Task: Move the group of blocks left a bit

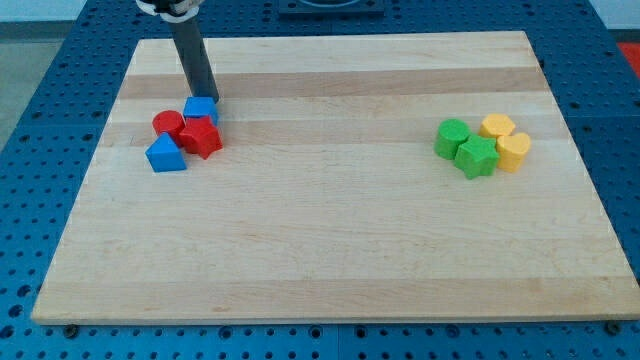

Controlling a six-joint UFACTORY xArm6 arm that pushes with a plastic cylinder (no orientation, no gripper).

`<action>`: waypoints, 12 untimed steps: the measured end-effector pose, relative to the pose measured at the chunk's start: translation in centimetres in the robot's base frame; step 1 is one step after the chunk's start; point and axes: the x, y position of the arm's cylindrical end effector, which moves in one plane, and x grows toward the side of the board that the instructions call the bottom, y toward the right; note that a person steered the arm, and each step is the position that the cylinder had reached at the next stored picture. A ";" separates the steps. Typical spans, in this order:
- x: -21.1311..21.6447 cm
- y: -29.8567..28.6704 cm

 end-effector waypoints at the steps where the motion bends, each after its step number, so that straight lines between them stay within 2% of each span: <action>1: 0.0 0.1; 5: 0.4 7.6; 6: 3.1 11.5; 8: 12.2 16.6; 10: 18.9 27.1; 12: 17.5 37.5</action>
